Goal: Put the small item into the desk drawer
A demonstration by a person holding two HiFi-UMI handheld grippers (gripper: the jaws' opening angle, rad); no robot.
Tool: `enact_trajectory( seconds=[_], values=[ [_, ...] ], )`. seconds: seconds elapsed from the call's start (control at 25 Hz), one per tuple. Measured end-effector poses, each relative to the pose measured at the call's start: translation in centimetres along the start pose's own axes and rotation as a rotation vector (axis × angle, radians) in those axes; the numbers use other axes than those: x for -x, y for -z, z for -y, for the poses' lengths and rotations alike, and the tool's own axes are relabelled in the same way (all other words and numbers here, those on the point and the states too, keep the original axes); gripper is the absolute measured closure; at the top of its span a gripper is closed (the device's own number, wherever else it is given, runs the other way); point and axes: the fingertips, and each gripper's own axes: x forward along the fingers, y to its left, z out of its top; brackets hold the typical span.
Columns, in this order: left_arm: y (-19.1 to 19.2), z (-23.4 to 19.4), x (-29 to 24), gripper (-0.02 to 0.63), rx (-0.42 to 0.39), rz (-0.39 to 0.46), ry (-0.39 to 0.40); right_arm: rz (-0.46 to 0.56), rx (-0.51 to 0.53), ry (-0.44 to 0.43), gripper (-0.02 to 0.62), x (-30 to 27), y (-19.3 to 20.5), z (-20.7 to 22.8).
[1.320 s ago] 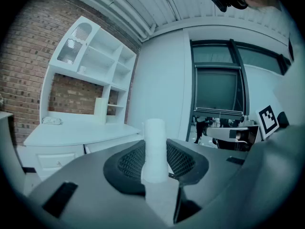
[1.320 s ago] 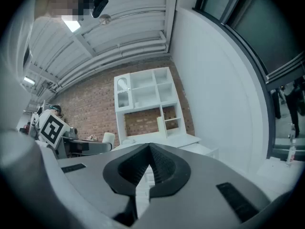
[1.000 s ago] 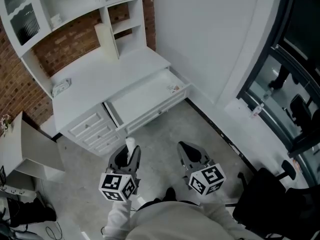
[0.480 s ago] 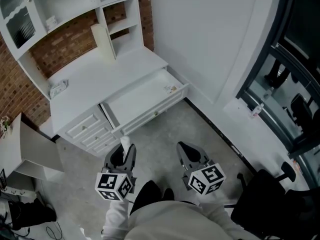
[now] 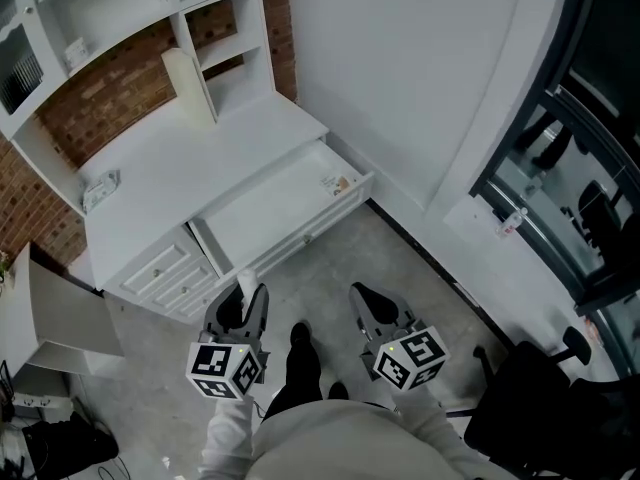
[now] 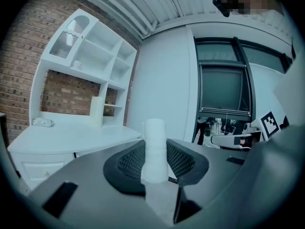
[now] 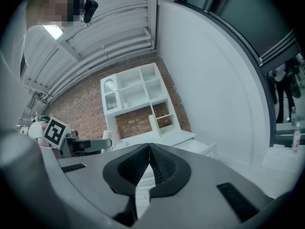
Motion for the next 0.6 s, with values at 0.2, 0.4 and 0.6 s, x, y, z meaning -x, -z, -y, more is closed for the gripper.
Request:
enact_trajectory(
  seconds=[0.2,0.4,0.6],
  values=[
    [-1.2,-3.1,-4.3,0.463,-0.004,0.007,0.009,0.007,0.013,0.026,0.568,-4.6,-1.4,2.0],
    [-2.4,-7.5,-8.1,0.463,0.025,0.01,0.018,0.006,0.014,0.034,0.568,-10.3,-2.6,2.9],
    [-3.2,-11.1,-11.1,0.463,0.038,0.01,0.028,0.007,0.017,0.051,0.568,-14.8,-3.5,3.6]
  ],
)
